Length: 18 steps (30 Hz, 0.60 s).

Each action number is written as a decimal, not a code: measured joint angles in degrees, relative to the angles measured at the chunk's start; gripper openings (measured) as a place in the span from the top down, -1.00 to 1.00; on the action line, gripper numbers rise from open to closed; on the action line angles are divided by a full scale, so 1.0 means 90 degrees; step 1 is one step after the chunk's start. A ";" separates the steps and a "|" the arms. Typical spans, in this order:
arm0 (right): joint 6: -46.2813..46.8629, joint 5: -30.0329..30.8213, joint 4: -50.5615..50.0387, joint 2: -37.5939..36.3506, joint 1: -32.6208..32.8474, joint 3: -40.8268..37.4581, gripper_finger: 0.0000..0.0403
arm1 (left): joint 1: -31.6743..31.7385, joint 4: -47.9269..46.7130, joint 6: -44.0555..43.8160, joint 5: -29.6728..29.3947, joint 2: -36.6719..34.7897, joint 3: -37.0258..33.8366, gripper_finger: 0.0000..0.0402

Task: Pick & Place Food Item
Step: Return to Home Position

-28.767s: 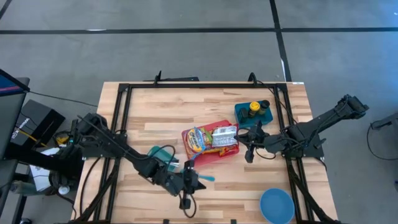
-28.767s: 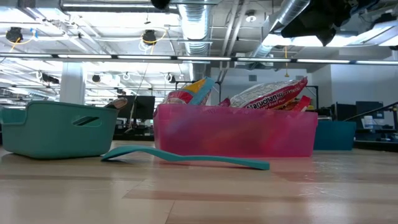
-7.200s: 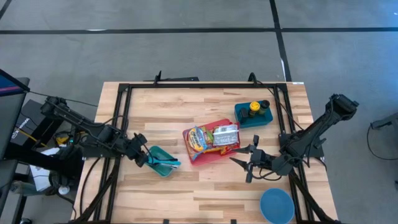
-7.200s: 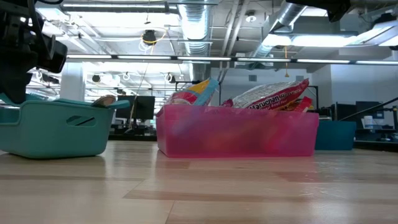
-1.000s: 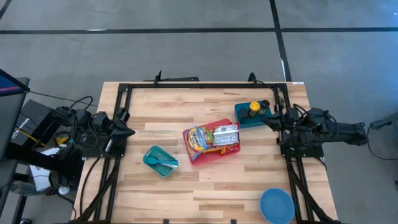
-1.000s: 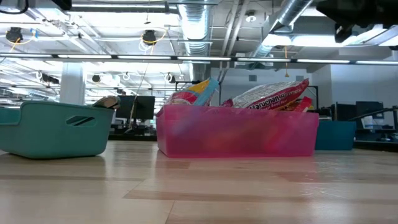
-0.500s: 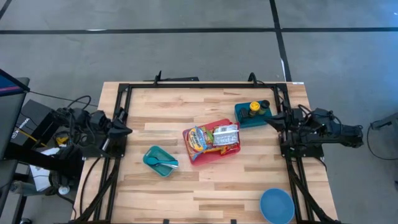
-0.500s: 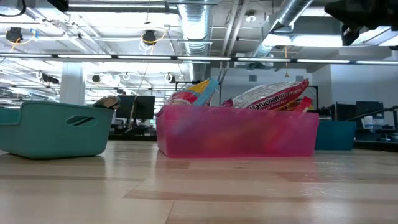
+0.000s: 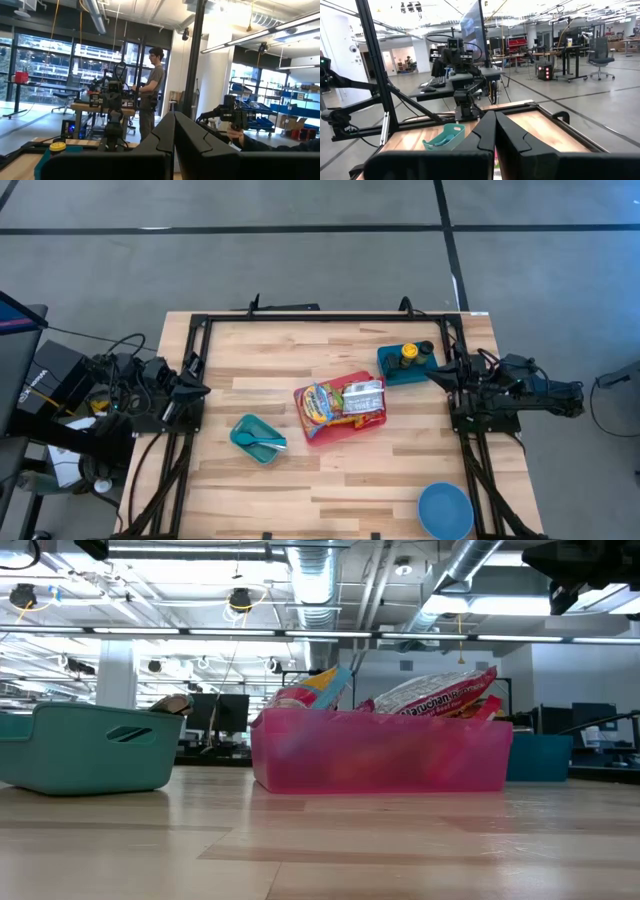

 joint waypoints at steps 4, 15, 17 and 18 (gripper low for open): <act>0.0002 -0.0002 0.0007 -0.0005 0.0000 0.0000 1.00 | 0.0000 0.0114 0.0007 -0.0002 -0.0002 -0.0234 1.00; -0.0029 -0.0036 0.1015 0.0002 0.0000 -0.0603 1.00 | 0.0000 0.1029 0.0051 -0.0002 -0.0007 -0.1096 1.00; -0.0029 -0.0039 0.1037 0.0002 0.0000 -0.0723 1.00 | 0.0000 0.1087 0.0034 -0.0002 -0.0007 -0.1216 1.00; -0.0029 -0.0039 0.1128 0.0003 0.0000 -0.0777 1.00 | 0.0000 0.1133 0.0025 -0.0002 -0.0007 -0.1290 1.00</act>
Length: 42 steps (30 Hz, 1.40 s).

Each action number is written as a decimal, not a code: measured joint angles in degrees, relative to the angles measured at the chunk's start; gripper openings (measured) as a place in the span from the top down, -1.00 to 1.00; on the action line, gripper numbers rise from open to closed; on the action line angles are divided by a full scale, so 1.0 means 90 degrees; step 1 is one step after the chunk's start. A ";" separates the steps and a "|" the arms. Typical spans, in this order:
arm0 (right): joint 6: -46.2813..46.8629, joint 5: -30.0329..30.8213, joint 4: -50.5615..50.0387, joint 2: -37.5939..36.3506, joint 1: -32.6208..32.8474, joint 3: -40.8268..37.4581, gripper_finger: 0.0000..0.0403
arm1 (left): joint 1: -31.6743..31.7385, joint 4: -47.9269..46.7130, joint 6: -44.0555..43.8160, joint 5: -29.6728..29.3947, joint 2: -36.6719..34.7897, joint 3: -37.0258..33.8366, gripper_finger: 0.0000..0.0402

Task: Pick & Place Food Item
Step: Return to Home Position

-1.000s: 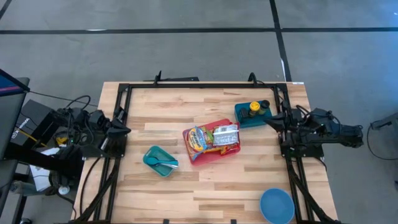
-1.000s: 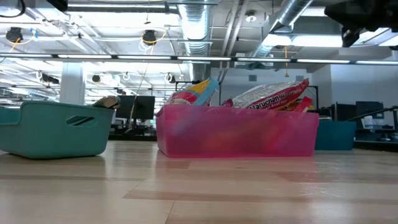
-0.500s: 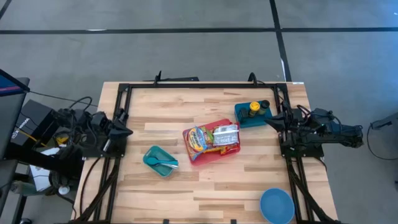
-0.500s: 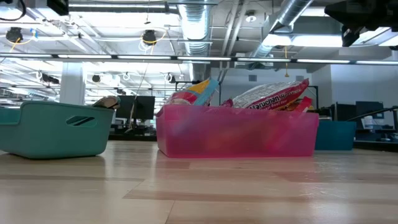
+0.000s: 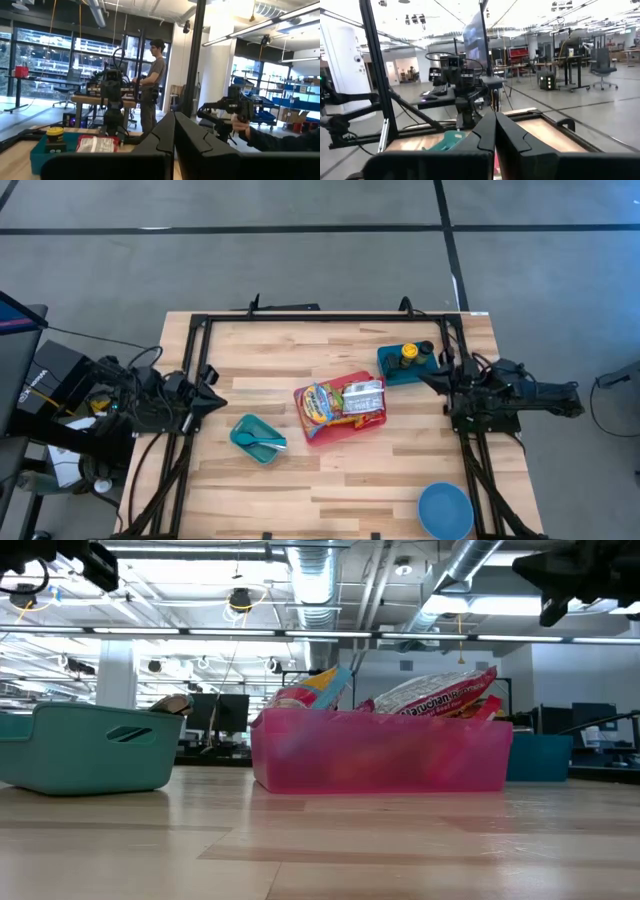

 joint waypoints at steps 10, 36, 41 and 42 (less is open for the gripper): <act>0.0077 -0.0007 0.0207 0.0004 0.0002 -0.0381 1.00 | 0.0000 0.0778 -0.0003 0.0000 0.0000 -0.0697 1.00; -0.0068 -0.0022 0.0796 0.0004 -0.0005 -0.1275 1.00 | 0.0000 0.0810 -0.0021 -0.0001 0.0055 -0.1132 1.00; -0.0144 -0.0023 0.0641 0.0011 -0.0005 -0.1275 1.00 | 0.0000 0.0780 -0.0013 -0.0002 0.0056 -0.1132 1.00; -0.0149 -0.0023 0.0570 0.0011 -0.0005 -0.1275 1.00 | 0.0000 0.0736 -0.0012 -0.0002 0.0056 -0.1132 1.00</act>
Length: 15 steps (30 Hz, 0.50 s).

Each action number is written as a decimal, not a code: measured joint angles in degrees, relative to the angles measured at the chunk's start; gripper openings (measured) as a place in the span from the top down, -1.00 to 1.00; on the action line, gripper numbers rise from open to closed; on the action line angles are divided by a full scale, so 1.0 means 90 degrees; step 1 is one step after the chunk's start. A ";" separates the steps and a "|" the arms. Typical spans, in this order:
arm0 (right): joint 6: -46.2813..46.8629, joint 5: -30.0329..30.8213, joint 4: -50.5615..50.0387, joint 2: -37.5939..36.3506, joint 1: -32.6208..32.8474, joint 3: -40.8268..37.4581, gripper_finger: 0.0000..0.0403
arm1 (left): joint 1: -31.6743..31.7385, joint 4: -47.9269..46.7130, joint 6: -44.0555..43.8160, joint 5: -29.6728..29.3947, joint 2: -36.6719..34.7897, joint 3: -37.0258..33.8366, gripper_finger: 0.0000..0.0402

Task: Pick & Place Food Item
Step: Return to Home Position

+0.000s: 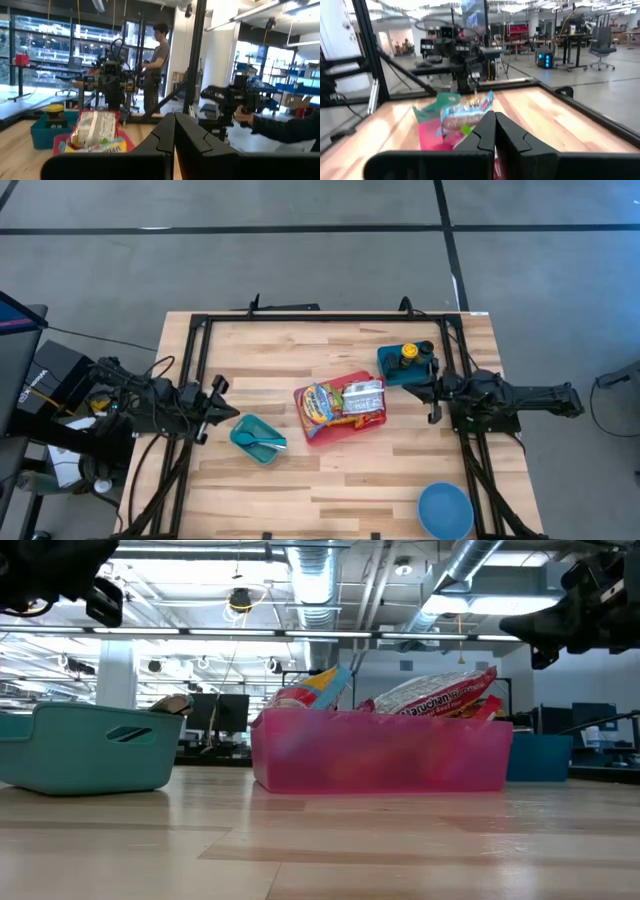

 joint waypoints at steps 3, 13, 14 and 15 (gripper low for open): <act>-0.0080 -0.0006 -0.0240 0.0005 -0.0002 0.0002 1.00 | 0.0000 -0.0330 0.0005 0.0000 0.0002 0.0000 1.00; -0.0099 -0.0006 -0.0248 0.0138 -0.0007 0.0005 1.00 | 0.0000 -0.1191 0.0194 -0.0058 0.0020 0.0000 1.00; -0.0099 -0.0006 -0.0248 0.0141 -0.0007 0.0005 1.00 | 0.0000 -0.1196 0.0196 -0.0059 0.0048 0.0000 1.00; -0.0099 -0.0006 -0.0250 0.0141 -0.0010 0.0005 1.00 | 0.0000 -0.1201 0.0197 -0.0059 0.0074 0.0000 1.00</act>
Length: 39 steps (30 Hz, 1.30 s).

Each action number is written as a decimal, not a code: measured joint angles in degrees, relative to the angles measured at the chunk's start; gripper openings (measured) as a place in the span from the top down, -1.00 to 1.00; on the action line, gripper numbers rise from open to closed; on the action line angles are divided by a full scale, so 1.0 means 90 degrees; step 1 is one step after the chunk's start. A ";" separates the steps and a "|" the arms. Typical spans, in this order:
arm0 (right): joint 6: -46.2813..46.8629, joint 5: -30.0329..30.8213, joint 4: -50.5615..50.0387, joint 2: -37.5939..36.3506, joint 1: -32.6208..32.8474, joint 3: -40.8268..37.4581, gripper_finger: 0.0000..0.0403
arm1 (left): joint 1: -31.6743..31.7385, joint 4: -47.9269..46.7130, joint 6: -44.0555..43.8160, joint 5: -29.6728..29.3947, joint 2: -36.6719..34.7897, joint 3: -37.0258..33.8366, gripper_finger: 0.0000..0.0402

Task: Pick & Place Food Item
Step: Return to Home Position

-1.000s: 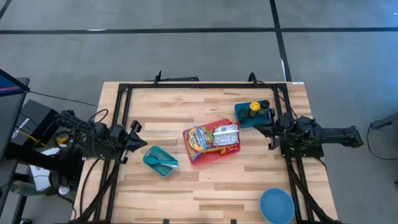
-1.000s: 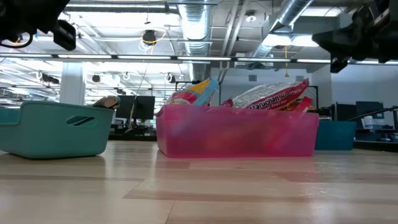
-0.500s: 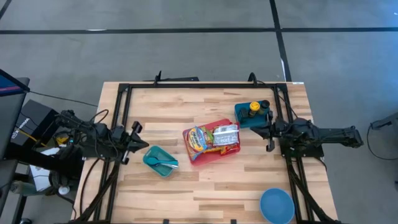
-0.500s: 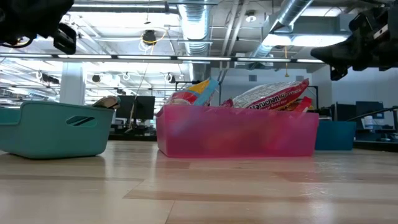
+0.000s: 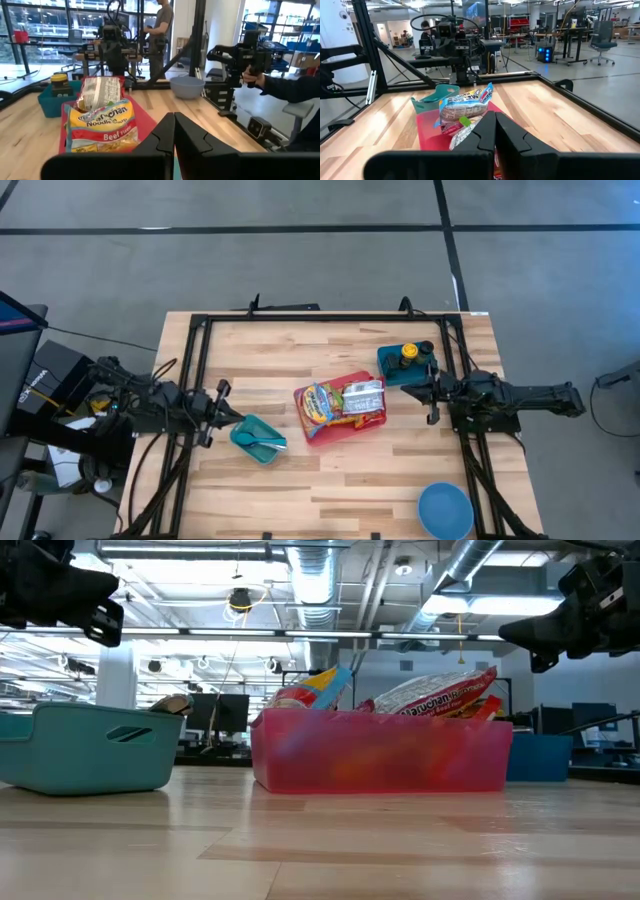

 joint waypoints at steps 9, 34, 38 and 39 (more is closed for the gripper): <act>0.0005 0.0010 -0.0010 0.0000 0.0010 0.0000 1.00 | 0.0000 0.0000 -0.0024 -0.0004 0.0440 0.0000 1.00; 0.0005 0.0019 -0.0012 0.0000 0.0010 0.0000 1.00 | -0.0001 0.0237 -0.0044 -0.0019 0.0914 -0.0002 1.00; 0.0007 0.0018 -0.0012 0.0000 0.0010 0.0000 1.00 | -0.0001 0.0238 -0.0044 -0.0017 0.0914 -0.0002 1.00; 0.0007 0.0019 -0.0012 0.0000 0.0010 0.0000 1.00 | -0.0001 0.0238 -0.0044 -0.0017 0.0914 -0.0002 1.00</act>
